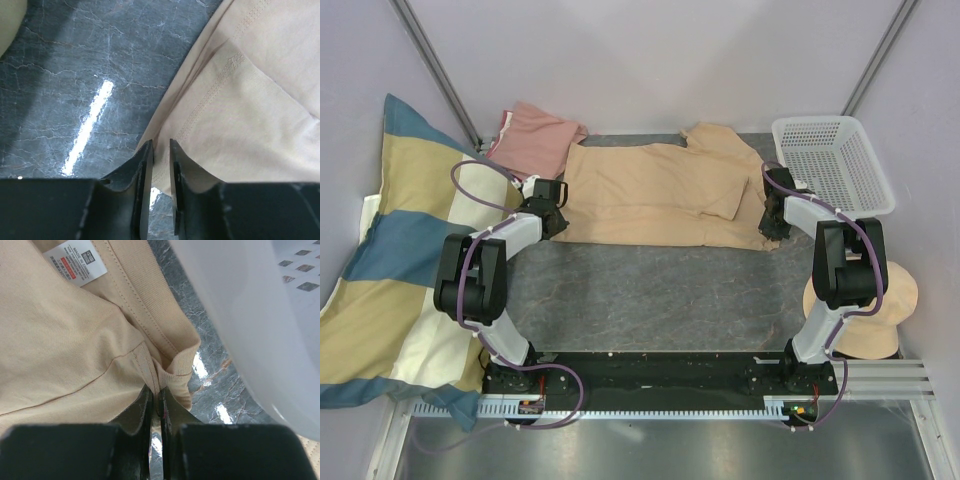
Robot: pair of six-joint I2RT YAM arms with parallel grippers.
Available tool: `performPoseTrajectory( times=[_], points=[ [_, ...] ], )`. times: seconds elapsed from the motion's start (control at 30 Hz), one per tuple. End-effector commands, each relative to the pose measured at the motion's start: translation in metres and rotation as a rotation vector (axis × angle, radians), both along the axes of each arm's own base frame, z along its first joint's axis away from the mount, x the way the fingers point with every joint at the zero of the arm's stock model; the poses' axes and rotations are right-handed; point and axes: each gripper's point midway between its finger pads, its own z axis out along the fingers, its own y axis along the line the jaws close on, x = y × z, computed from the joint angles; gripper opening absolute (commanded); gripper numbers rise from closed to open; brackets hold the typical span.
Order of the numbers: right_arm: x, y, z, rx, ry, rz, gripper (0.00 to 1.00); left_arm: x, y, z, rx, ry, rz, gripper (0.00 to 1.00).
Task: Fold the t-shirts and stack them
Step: Fold the flattened tshirt in 1/3 of the way
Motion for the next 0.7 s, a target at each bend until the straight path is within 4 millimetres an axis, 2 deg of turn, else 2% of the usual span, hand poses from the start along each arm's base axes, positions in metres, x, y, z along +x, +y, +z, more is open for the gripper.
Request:
performPoseTrajectory(
  times=[0.0,0.03,0.13,0.4,0.67],
  points=[
    [0.008,-0.002,0.006,0.004,-0.032,-0.009,0.08,0.005,-0.003,0.000,0.001,-0.018,-0.006,0.21],
    [0.008,-0.002,0.006,0.004,-0.032,-0.009,0.08,0.005,-0.003,0.000,0.000,-0.019,-0.008,0.20],
    [0.008,-0.002,0.007,0.005,-0.035,-0.007,0.07,0.004,-0.003,-0.002,-0.001,-0.010,-0.008,0.02],
    [-0.004,-0.005,0.011,-0.004,-0.032,-0.034,0.03,-0.003,-0.001,0.007,0.000,-0.010,0.003,0.02],
    [-0.022,-0.015,0.025,-0.031,-0.065,-0.091,0.01,-0.025,0.004,0.006,0.001,0.023,0.030,0.02]
  ],
)
